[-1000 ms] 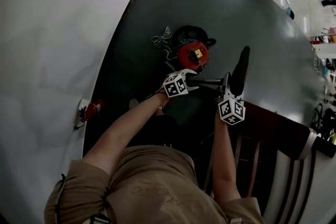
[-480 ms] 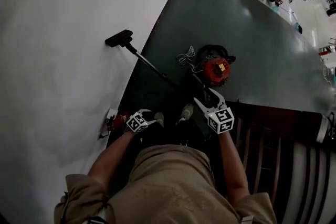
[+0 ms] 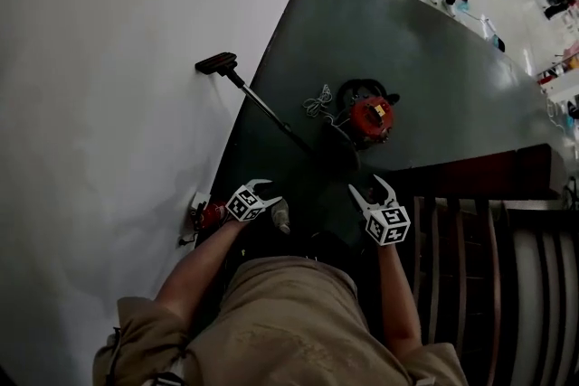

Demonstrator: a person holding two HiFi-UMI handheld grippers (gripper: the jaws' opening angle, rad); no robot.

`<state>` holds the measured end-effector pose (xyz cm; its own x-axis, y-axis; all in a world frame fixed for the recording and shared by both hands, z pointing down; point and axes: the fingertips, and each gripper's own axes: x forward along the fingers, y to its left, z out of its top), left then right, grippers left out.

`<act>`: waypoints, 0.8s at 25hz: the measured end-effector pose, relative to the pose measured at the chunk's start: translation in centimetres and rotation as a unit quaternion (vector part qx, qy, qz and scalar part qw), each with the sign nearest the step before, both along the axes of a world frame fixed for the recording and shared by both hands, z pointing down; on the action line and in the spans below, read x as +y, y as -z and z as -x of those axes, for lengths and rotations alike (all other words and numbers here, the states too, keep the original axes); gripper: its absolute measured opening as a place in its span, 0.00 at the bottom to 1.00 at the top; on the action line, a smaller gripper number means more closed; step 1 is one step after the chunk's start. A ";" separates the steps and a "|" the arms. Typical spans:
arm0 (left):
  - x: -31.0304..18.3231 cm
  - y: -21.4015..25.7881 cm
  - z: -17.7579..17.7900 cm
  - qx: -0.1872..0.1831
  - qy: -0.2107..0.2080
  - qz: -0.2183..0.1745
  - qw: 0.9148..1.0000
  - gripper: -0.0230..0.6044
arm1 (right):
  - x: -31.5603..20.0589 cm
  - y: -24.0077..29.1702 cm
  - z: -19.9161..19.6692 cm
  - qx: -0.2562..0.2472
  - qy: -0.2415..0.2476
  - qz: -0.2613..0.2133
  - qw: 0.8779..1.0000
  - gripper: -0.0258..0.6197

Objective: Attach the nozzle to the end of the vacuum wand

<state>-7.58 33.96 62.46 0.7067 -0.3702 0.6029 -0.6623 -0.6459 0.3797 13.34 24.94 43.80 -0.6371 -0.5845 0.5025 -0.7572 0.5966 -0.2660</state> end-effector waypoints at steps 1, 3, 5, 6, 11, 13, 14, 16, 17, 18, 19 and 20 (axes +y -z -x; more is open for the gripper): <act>-0.2 1.1 -0.4 0.005 0.008 -0.012 1.000 0.39 | 0.6 0.4 -0.5 -0.008 -0.007 -0.003 1.000 0.49; -0.3 3.5 -1.3 0.014 0.025 -0.035 0.999 0.39 | 2.3 1.2 -1.7 -0.021 -0.014 -0.008 1.000 0.49; -0.1 6.0 -2.2 0.018 0.040 -0.058 0.997 0.39 | 4.2 2.2 -2.9 -0.030 -0.012 -0.016 0.999 0.49; 0.0 7.3 -2.7 0.022 0.049 -0.069 0.996 0.39 | 5.2 2.8 -3.4 -0.032 -0.007 -0.021 0.999 0.49; 1.1 14.0 -6.0 0.053 0.089 -0.125 0.987 0.39 | 9.7 6.6 -5.8 -0.055 0.006 -0.059 0.997 0.49; 1.6 16.7 -7.1 0.061 0.095 -0.143 0.983 0.39 | 10.8 8.8 -6.8 -0.075 -0.004 -0.075 0.994 0.49; 2.0 18.0 -7.8 0.064 0.094 -0.149 0.982 0.39 | 11.4 9.9 -7.3 -0.084 -0.010 -0.083 0.993 0.49; 3.1 20.3 -9.3 0.070 0.085 -0.161 0.981 0.39 | 12.6 11.8 -8.4 -0.099 -0.018 -0.095 0.990 0.49; 3.8 21.4 -10.1 0.074 0.079 -0.168 0.980 0.39 | 13.4 12.5 -9.1 -0.105 -0.021 -0.100 0.989 0.49; 4.7 22.4 -11.0 0.078 0.075 -0.174 0.979 0.39 | 14.2 13.1 -9.9 -0.110 -0.023 -0.103 0.988 0.49; 5.6 23.4 -11.7 0.082 0.072 -0.181 0.977 0.39 | 15.2 13.5 -10.6 -0.112 -0.024 -0.106 0.988 0.49; 6.6 24.5 -12.2 0.086 0.070 -0.189 0.976 0.39 | 16.2 13.9 -11.2 -0.112 -0.024 -0.110 0.987 0.49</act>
